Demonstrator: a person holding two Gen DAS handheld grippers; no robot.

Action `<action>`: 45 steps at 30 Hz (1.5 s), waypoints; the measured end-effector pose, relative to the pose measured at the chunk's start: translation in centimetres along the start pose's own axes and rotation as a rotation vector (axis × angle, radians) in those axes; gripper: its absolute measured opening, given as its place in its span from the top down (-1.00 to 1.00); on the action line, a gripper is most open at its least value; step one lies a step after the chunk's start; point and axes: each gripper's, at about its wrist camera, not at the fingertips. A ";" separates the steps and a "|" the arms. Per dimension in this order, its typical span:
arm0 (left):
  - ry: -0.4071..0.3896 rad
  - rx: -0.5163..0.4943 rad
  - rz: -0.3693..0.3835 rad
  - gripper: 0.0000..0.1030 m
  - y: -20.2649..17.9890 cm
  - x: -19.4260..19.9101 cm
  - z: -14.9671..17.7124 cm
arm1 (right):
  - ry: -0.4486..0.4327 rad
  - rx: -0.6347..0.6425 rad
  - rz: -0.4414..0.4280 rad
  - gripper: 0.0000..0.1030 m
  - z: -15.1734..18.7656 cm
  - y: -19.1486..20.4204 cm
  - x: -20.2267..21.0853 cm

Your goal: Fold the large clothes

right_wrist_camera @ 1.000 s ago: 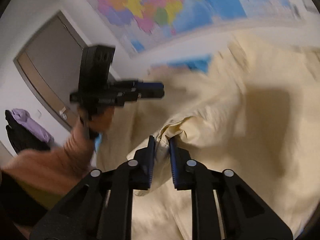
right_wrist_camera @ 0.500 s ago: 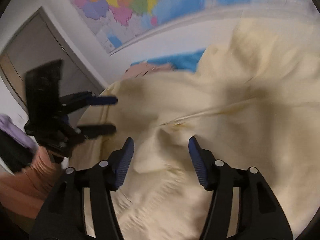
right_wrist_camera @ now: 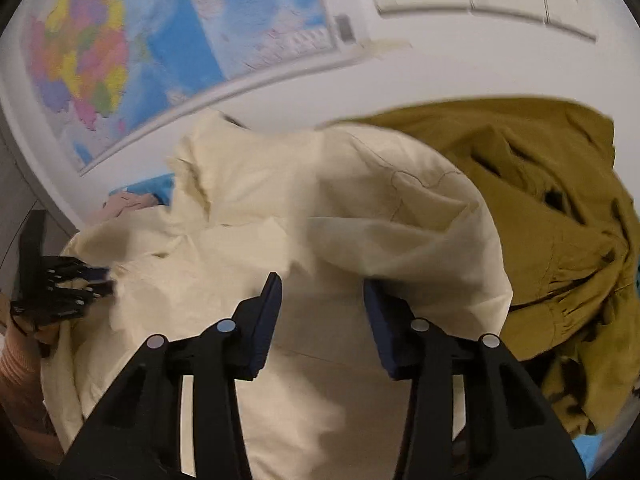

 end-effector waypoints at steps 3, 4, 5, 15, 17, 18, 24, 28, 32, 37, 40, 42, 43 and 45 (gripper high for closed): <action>0.007 -0.003 -0.012 0.01 0.7 0.6 0.2 | -0.018 0.030 0.049 0.05 -0.1 1.5 0.4; -0.010 -0.002 -0.008 -0.10 1.1 1.3 0.2 | -0.051 0.057 0.026 0.05 -0.2 2.7 1.3; -0.040 -0.009 0.025 -0.19 1.4 2.3 0.3 | -0.074 0.077 0.004 0.04 -0.2 3.8 2.1; 0.004 -0.046 -0.025 -0.05 -0.2 0.4 0.9 | 0.079 0.462 -0.235 0.22 0.0 17.2 -2.6; 0.017 -0.016 -0.081 0.00 0.2 -0.7 1.0 | 0.173 0.486 -0.197 0.36 1.0 17.4 -4.9; 0.017 0.001 -0.084 0.00 0.6 -0.7 1.1 | 0.209 0.464 -0.196 0.36 1.5 17.0 -5.7; -0.158 0.095 0.079 -0.18 3.8 6.4 1.8 | 0.126 0.394 -0.246 0.15 1.0 15.9 -1.7; -0.289 0.140 0.087 -0.30 5.8 11.7 3.4 | 0.033 0.416 -0.504 -0.13 1.5 19.3 2.6; -0.331 0.201 0.057 -0.30 7.9 13.3 4.1 | 0.094 0.430 -0.720 -0.25 3.5 23.5 2.1; -0.309 0.282 0.044 -0.30 10.2 13.4 5.4 | 0.174 0.461 -0.832 -0.28 4.6 28.5 -0.8; -0.320 0.310 0.041 -0.30 11.4 13.8 6.0 | 0.184 0.499 -0.875 0.70 3.7 30.4 -1.9; -0.341 0.321 0.040 -0.30 12.1 14.5 6.4 | 0.145 0.516 -0.854 0.88 1.6 30.8 -1.6; -0.357 0.325 0.039 -0.31 12.4 15.1 6.5 | 0.107 0.509 -0.842 0.91 0.3 29.9 -0.6; -0.394 0.337 0.044 -0.34 13.1 16.3 6.7 | 0.035 0.513 -0.775 0.91 -2.6 28.0 1.5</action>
Point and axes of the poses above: each gripper's, at about its wrist camera, not at the fingertips, and x roughly against the way its jaws point, y to its left, z to its underside, and after that the axes turned 15 degrees about x, right-handed
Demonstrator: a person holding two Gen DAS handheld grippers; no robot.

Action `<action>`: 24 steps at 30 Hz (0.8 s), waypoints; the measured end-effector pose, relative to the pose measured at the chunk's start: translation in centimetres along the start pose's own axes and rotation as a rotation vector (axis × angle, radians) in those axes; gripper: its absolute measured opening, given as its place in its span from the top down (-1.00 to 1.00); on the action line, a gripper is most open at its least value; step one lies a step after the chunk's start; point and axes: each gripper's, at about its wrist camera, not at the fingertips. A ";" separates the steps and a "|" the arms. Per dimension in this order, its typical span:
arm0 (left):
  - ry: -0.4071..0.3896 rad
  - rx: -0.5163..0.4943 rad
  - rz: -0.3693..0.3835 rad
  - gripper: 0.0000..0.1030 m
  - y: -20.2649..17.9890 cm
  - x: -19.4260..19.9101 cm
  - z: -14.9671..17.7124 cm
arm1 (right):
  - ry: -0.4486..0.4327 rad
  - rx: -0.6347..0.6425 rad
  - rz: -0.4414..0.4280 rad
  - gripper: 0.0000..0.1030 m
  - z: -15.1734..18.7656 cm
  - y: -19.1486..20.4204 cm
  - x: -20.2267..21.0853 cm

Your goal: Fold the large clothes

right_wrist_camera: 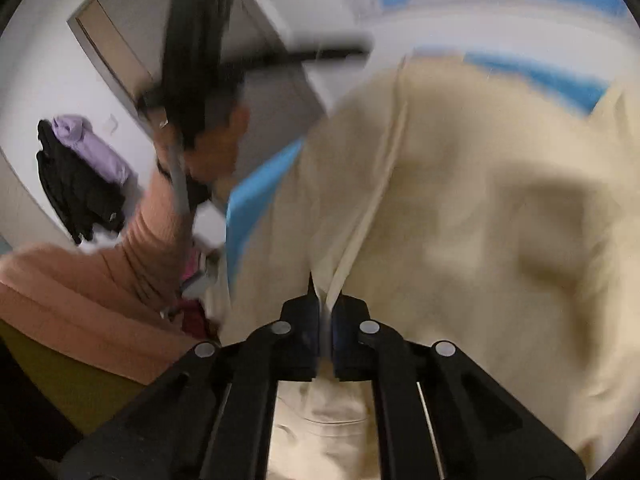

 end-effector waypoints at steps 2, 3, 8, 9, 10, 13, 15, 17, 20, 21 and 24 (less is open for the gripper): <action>-0.036 0.021 0.013 -0.37 0.5 1.1 -0.6 | -0.032 0.019 0.114 0.92 -1.5 -0.8 4.2; -0.053 0.037 0.021 -0.37 0.8 1.6 -1.0 | -0.044 0.028 0.179 0.92 -2.2 -1.5 6.6; -0.030 0.027 0.018 -0.42 -0.1 0.3 -0.8 | 0.008 -0.001 0.456 0.92 -2.6 -5.1 13.8; -0.003 0.011 0.005 -0.42 -0.6 -0.8 -0.3 | 0.036 -0.019 0.498 0.92 -2.1 -6.0 14.2; 0.029 -0.004 0.001 -0.42 -1.0 -2.0 0.2 | 0.067 -0.038 0.527 0.92 -1.3 -7.0 14.4; 0.141 -0.039 0.007 -0.43 -2.2 -5.6 1.8 | 0.165 -0.133 0.565 0.91 2.1 -10.2 13.1; 0.187 -0.069 -0.014 -0.53 -3.0 -7.8 2.7 | 0.199 -0.185 0.566 0.91 4.8 -12.1 11.5; 0.216 -0.105 -0.064 -0.54 -3.7 -10.1 3.3 | 0.219 -0.218 0.576 0.81 6.7 -13.2 10.1; 0.259 -0.106 -0.125 -0.49 -3.8 -12.9 3.6 | 0.160 -0.273 0.588 0.41 8.0 -13.8 10.4; 0.259 -0.108 -0.142 -0.47 -3.9 -13.5 3.8 | 0.130 -0.285 0.578 0.35 8.1 -13.7 10.9; 0.261 -0.112 -0.159 -0.44 -3.6 -14.1 4.0 | 0.059 -0.309 0.596 -0.08 9.0 -12.1 13.0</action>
Point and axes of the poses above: each gripper's, at about its wrist camera, not at the fingertips, and x roughly against the way its jaws point, y to its left, z to its underside, and after that the axes turned 15 degrees about x, right-handed
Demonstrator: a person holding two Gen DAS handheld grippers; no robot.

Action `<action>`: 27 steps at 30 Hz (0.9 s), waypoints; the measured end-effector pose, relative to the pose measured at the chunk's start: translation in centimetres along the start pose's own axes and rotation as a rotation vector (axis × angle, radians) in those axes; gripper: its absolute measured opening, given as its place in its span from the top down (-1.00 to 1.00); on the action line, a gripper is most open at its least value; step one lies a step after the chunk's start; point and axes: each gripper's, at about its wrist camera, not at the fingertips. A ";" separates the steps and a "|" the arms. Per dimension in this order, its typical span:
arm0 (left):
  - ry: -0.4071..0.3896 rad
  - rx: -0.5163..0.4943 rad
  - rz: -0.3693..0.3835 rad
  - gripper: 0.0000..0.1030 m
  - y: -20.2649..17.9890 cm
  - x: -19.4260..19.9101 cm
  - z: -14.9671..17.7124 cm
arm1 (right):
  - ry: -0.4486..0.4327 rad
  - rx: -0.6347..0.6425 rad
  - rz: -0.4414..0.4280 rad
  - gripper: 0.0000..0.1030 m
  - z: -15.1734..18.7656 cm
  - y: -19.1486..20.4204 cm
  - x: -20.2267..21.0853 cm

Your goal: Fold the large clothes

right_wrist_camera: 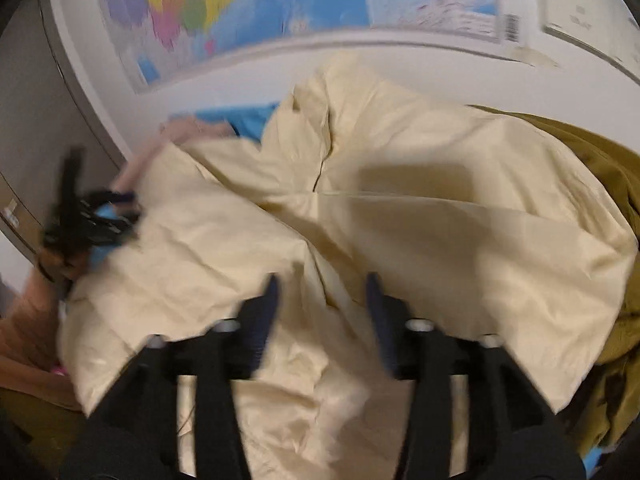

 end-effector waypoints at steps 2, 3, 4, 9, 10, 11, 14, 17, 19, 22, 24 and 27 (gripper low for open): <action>-0.014 0.001 -0.001 -0.44 0.1 0.3 0.1 | -0.004 -0.032 0.025 -0.32 1.5 -0.6 1.3; -0.019 0.002 0.002 -0.44 0.2 0.4 0.1 | 0.000 -0.054 0.025 -0.37 2.2 -0.9 1.8; -0.023 0.004 0.010 -0.47 0.3 0.7 0.1 | 0.020 -0.074 0.027 -0.41 3.1 -1.1 1.5; -0.054 -0.024 -0.007 -0.47 -0.6 1.0 -0.1 | 0.078 -0.093 0.015 0.13 5.4 -1.2 -1.0; -0.048 -0.026 -0.020 -0.42 -0.8 0.7 -0.1 | 0.080 -0.086 0.009 0.81 5.6 -1.3 -1.2; -0.035 -0.023 -0.023 -0.34 -1.0 0.4 -0.2 | 0.073 -0.080 0.009 0.99 5.5 -1.3 -1.1; -0.056 -0.019 -0.058 -0.24 -1.4 0.5 -0.5 | 0.011 -0.059 0.045 0.99 4.3 -1.3 0.5; -0.133 -0.020 -0.048 -0.28 -1.7 2.8 -0.9 | -0.044 -0.046 0.123 0.96 3.4 -1.5 2.7; -0.173 -0.035 0.015 -0.33 -2.1 4.8 -0.8 | -0.047 -0.086 0.087 0.59 3.6 -2.3 3.2; -0.183 -0.104 0.113 -0.35 -3.3 6.8 -0.2 | -0.016 -0.107 0.111 -0.18 4.9 -2.6 3.1; -0.145 -0.159 0.188 -0.35 -4.3 7.1 0.7 | 0.021 -0.133 0.096 -0.18 6.2 -3.0 2.1; -0.086 -0.225 0.199 -0.35 -6.1 5.7 1.9 | 0.050 -0.180 0.035 -0.21 7.6 -3.2 0.2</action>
Point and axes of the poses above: each gripper's, at about its wrist camera, not at the fingertips, and x roughly against the way its jaws point, y to its left, z to its underside, and after that the axes turned 15 degrees about x, right-handed
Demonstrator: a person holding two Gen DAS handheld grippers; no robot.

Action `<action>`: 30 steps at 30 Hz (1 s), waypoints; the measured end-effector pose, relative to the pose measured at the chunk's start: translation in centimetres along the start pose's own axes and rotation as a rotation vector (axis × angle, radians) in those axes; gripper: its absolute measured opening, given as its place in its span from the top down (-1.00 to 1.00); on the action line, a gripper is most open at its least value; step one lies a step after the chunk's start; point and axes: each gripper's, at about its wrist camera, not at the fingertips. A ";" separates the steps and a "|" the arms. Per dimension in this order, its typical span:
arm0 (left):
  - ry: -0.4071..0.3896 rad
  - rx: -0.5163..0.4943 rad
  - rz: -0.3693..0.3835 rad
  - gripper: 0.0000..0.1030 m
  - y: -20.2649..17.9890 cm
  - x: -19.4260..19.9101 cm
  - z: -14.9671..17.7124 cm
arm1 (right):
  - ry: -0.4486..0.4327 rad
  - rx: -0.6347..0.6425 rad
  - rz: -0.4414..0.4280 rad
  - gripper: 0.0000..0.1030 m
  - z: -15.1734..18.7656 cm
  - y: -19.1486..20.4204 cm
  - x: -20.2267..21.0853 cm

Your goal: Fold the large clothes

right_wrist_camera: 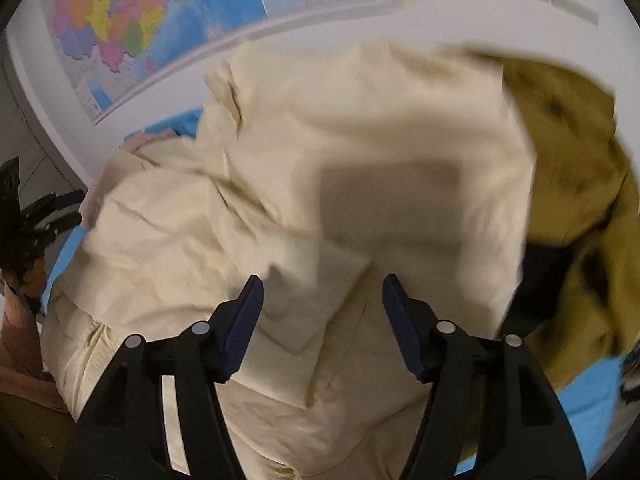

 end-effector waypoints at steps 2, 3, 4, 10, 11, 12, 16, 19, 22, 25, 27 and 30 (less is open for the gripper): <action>0.045 -0.031 -0.075 -0.35 -0.7 -2.3 0.6 | -0.006 0.003 -0.021 0.20 0.2 0.1 -0.6; 0.067 -0.030 -0.092 -0.34 -0.7 -3.1 0.7 | -0.032 0.009 -0.047 0.39 0.1 0.1 -0.4; 0.086 -0.022 -0.104 -0.34 -0.5 -3.9 0.7 | -0.056 0.011 -0.072 0.85 0.0 0.0 -0.1; 0.089 0.013 -0.142 -0.32 -0.5 -5.3 0.1 | -0.189 0.051 0.040 0.96 -1.8 -0.1 4.1; 0.082 0.006 -0.157 -0.33 -0.7 -5.7 0.0 | -0.203 0.064 0.054 0.96 -1.9 0.0 4.4; 0.087 -0.001 -0.170 -0.34 -0.9 -6.2 0.0 | -0.201 0.068 0.073 0.96 -2.0 -0.1 4.4; 0.106 -0.033 -0.226 -0.45 -1.5 -7.8 0.3 | -0.073 0.065 0.101 0.95 -1.8 -0.4 0.9; 0.099 -0.016 -0.228 -0.45 -1.0 -7.0 0.0 | -0.074 0.027 0.116 0.65 -1.3 -0.6 1.2; 0.066 0.013 -0.178 -0.44 0.0 -4.5 -0.1 | -0.146 0.050 0.155 0.42 -1.2 0.5 3.8; 0.034 0.023 -0.151 -0.46 0.8 -2.2 0.3 | -0.205 0.154 0.111 0.42 -1.3 3.4 5.8; 0.024 0.043 -0.105 -0.47 1.2 -0.9 0.8 | -0.166 0.238 0.053 0.42 -1.6 5.6 5.0; 0.019 0.064 -0.109 -0.48 1.5 -0.1 1.9 | -0.067 0.277 0.044 0.42 -1.5 6.5 1.8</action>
Point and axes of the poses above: each gripper's, at about its wrist camera, not at the fingertips, and x roughly against the way its jaws point, y to its left, z to its underside, and after that the axes turned 15 degrees about x, right-handed
